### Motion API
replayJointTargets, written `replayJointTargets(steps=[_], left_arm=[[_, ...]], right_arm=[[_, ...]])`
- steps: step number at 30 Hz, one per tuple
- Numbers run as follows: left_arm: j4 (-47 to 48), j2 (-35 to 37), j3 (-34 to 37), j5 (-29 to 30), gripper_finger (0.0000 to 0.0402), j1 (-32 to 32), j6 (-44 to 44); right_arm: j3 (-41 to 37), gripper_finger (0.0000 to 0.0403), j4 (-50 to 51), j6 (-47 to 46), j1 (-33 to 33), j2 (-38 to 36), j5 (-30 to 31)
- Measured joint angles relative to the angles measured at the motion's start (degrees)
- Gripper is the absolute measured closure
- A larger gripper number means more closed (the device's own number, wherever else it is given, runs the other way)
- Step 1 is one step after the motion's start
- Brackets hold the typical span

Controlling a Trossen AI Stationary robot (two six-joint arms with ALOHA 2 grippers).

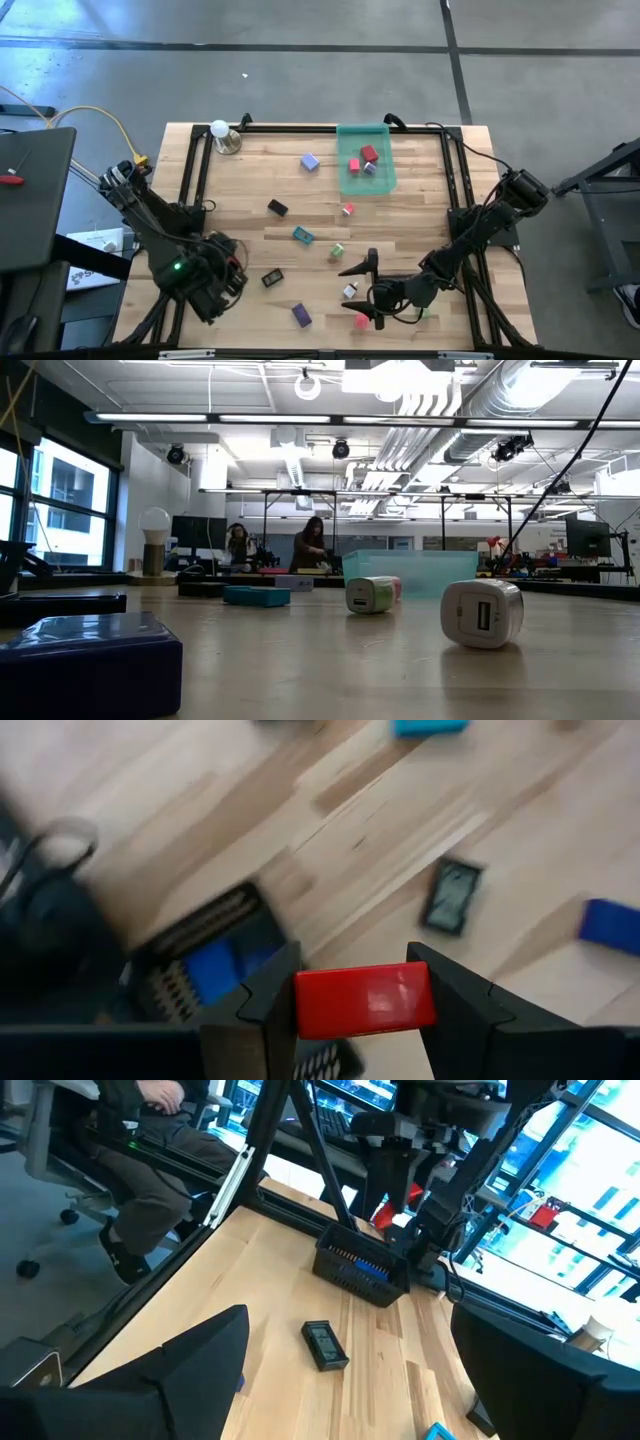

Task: Pick & Place Office items
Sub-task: Put the red digital timer into the black bin

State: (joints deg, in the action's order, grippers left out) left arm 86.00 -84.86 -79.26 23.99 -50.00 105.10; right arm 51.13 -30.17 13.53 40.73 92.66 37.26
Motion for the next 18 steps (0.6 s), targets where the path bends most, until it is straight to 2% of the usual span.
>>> replayJointTargets(steps=[2, 5, 10, 15, 18], left_arm=[[1.88, 0.0, 0.01, -3.36, 0.0251, -0.8, 4.29], [2.51, 0.0, 0.94, -5.25, 0.0251, -1.37, 6.21], [3.21, 0.17, 4.82, -9.28, 0.0251, -0.55, 5.95], [2.12, 0.22, 10.54, -15.78, 0.0251, 0.9, 5.42], [0.38, 0.24, 12.68, -16.56, 0.0251, 1.55, 3.55]], right_arm=[[0.0, 0.0065, 0.0, -0.21, 0.0, 0.0, 0.0], [0.0, 0.0065, 0.0, -0.23, 0.0, 0.0, 0.0], [0.0, 0.0065, 0.0, -0.23, 0.0, 0.0, 0.02], [0.0, 0.0066, -0.01, -0.23, 0.0, 0.0, 0.02], [0.0, 0.0066, 0.0, -0.23, 0.0, 0.0, 0.02]])
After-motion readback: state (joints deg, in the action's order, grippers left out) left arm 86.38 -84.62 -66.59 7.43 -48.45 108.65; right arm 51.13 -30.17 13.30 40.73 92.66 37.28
